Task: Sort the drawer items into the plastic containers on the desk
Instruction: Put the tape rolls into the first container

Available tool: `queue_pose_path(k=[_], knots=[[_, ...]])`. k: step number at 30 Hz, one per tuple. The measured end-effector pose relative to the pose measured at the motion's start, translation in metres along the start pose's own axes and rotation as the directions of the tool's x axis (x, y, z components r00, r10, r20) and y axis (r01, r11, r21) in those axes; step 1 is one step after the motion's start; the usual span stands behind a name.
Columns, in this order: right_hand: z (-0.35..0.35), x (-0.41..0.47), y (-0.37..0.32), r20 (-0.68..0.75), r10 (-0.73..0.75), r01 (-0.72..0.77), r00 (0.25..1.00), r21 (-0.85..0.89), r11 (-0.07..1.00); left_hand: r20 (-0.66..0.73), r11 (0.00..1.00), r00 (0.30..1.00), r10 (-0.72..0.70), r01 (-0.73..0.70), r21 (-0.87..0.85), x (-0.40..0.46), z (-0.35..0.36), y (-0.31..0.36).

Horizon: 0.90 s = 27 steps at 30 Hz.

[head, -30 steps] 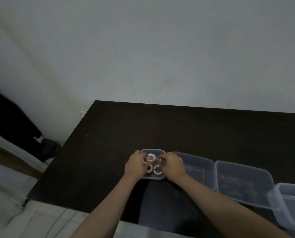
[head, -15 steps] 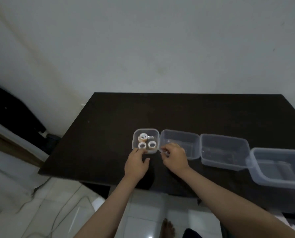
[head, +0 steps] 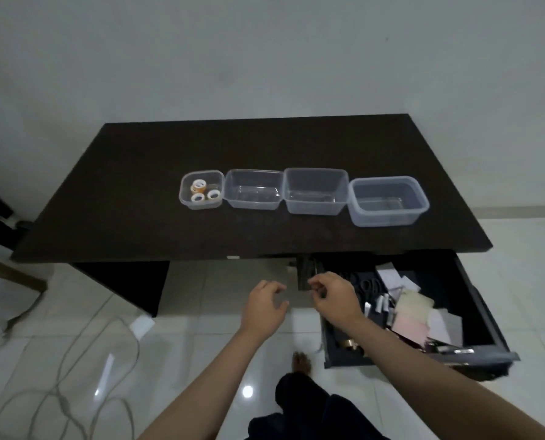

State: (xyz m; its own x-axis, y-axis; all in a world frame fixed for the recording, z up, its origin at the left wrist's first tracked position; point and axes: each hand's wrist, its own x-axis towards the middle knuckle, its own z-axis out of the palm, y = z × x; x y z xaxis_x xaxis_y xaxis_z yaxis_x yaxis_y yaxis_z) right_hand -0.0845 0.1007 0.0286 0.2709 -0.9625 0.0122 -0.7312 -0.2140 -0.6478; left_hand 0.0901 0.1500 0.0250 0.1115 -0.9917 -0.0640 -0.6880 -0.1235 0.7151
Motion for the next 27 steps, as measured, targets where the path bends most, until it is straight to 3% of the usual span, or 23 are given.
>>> queue_pose_path(k=[8, 14, 20, 27], knots=[[-0.053, -0.050, 0.086, 0.120, 0.236, -0.227, 0.964, -0.082, 0.970, 0.235, 0.997, 0.972, -0.003, 0.022, -0.079, -0.023, 0.073, 0.051], [-0.083, -0.066, 0.147, 0.269, 0.366, -0.348, 0.891, -0.114, 0.930, 0.357, 0.995, 0.931, -0.072, 0.091, -0.037, -0.016, 0.121, 0.085], [-0.084, -0.061, 0.190, 0.460, 0.385, -0.381, 0.800, -0.106, 0.919, 0.471, 0.973, 0.857, -0.207, 0.129, 0.192, 0.011, 0.155, 0.091], [-0.062, -0.046, 0.216, 0.621, 0.293, -0.267, 0.727, -0.138, 0.954, 0.532, 0.914, 0.770, -0.353, 0.163, 0.371, 0.027, 0.181, 0.080]])
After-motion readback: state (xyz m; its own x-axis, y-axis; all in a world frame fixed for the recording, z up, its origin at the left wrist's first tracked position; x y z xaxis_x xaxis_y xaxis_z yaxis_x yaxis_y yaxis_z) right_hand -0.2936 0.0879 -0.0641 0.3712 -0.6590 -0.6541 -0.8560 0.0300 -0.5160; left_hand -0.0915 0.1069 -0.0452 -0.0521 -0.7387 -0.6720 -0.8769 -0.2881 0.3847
